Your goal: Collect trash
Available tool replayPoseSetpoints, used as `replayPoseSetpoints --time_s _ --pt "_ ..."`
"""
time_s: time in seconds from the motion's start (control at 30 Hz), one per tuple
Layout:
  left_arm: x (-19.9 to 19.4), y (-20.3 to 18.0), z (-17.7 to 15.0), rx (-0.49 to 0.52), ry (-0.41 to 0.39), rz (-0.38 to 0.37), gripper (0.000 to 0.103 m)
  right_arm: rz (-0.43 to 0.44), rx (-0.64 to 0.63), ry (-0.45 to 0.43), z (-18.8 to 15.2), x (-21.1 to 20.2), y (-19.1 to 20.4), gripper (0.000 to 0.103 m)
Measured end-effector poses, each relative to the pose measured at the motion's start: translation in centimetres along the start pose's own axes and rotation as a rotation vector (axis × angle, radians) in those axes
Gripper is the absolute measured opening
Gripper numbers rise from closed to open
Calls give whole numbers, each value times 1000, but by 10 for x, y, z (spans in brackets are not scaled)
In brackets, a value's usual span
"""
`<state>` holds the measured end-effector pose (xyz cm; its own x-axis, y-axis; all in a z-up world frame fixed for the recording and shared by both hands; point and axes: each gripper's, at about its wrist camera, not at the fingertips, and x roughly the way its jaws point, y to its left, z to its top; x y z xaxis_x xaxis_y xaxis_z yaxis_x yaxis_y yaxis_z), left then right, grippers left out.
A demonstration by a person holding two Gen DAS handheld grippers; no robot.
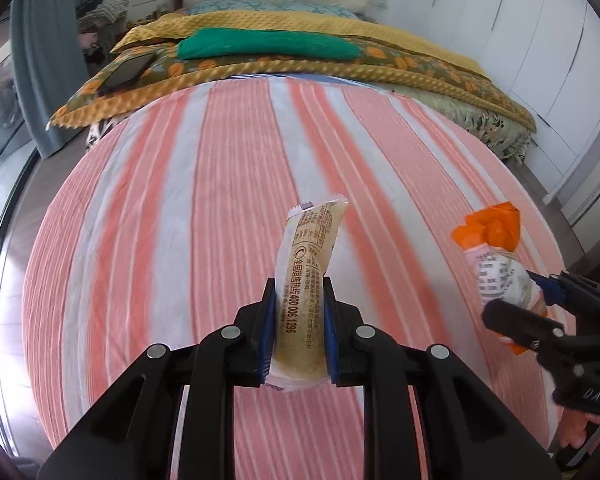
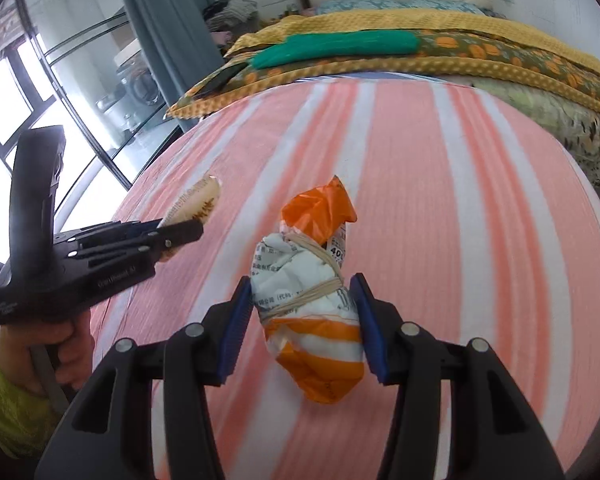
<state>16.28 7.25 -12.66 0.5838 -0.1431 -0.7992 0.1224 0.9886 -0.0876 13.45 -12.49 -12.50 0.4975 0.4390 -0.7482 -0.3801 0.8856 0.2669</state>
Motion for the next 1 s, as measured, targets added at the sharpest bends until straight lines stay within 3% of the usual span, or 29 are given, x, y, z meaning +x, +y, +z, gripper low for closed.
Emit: replayPoseSetpoints --time_s 0.13,0.2,0.27,0.37,0.57,0.7,1.0 --pt "-2 4 -10 11 -8 25 25 -43 -61 7 -9 12 16 51" --pt "0 6 -13 12 -7 26 56 -55 -66 19 -10 16 10 73" --pt "1 8 -15 8 -3 22 76 -73 -70 39 -15 16 5 78" --pt "6 8 -20 34 19 31 84 -89 -79 53 -21 16 0 85" --pt "11 6 -29 91 29 104 97 -122 -92 62 -31 23 -3 88" --pt "12 9 -30 82 29 102 98 -150 -155 53 -36 26 3 93" --pt "12 9 -30 82 26 102 98 -151 -169 52 -38 28 5 96"
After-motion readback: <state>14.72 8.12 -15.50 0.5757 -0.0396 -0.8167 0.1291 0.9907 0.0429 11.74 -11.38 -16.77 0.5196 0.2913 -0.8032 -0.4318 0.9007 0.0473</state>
